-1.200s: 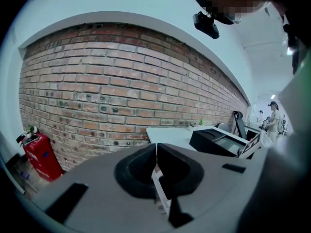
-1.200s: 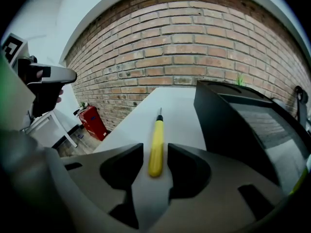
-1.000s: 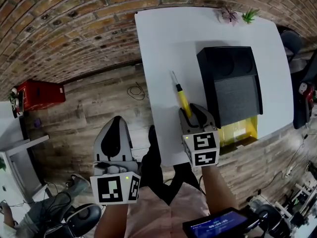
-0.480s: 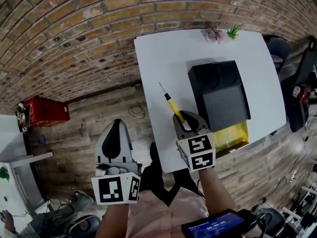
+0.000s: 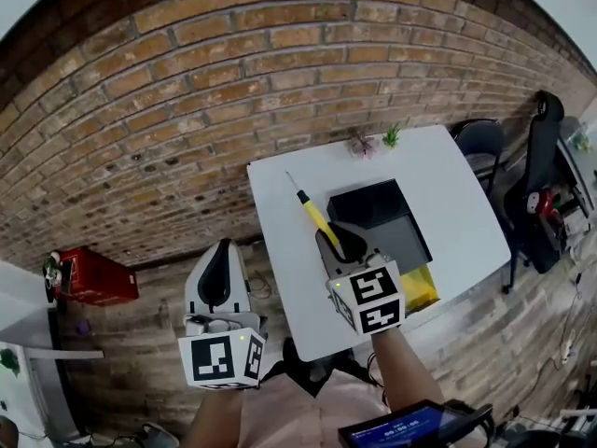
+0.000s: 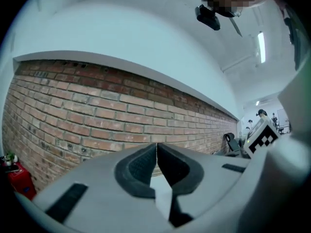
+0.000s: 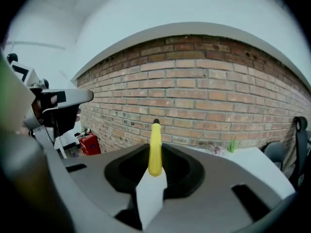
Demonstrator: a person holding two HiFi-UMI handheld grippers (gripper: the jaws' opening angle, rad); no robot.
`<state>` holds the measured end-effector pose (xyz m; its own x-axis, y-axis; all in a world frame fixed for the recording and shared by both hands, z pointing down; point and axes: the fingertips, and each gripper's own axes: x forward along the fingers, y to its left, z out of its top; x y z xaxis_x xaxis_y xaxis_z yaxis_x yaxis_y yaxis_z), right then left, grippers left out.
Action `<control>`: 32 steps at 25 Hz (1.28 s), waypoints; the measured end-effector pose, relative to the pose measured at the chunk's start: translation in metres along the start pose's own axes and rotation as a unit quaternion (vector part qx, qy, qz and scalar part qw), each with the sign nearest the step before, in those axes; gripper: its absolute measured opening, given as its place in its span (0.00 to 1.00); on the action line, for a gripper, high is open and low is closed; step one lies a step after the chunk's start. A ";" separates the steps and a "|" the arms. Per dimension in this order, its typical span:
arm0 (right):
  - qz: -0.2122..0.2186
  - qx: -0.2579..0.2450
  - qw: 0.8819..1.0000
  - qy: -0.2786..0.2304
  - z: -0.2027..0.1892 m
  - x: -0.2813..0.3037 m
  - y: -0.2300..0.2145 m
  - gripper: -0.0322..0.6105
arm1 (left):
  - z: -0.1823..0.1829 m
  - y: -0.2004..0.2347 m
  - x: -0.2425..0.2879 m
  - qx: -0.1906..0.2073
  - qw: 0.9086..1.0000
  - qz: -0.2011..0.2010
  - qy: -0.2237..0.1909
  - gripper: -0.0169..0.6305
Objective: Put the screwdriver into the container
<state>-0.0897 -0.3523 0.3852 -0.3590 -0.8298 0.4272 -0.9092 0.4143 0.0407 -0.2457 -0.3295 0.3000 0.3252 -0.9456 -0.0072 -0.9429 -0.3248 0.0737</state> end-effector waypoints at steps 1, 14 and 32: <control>-0.002 -0.005 1.000 -0.012 0.010 -0.006 -0.003 0.17 | 0.007 -0.005 0.000 0.003 1.000 -0.002 -0.007 0.05; 0.054 -0.057 0.995 -0.062 0.019 -0.091 -0.051 0.17 | 0.025 -0.106 -0.028 0.014 0.999 0.030 -0.042 0.05; 0.142 -0.066 0.987 0.043 -0.132 -0.206 -0.117 0.17 | -0.023 -0.250 -0.084 0.000 0.997 0.078 -0.006 0.05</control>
<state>0.1179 -0.1807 0.4115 -0.5708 -0.6407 0.5135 -0.7372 0.6752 0.0231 -0.0361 -0.1685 0.3053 0.1735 -0.9848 -0.0081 -0.9820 -0.1736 0.0743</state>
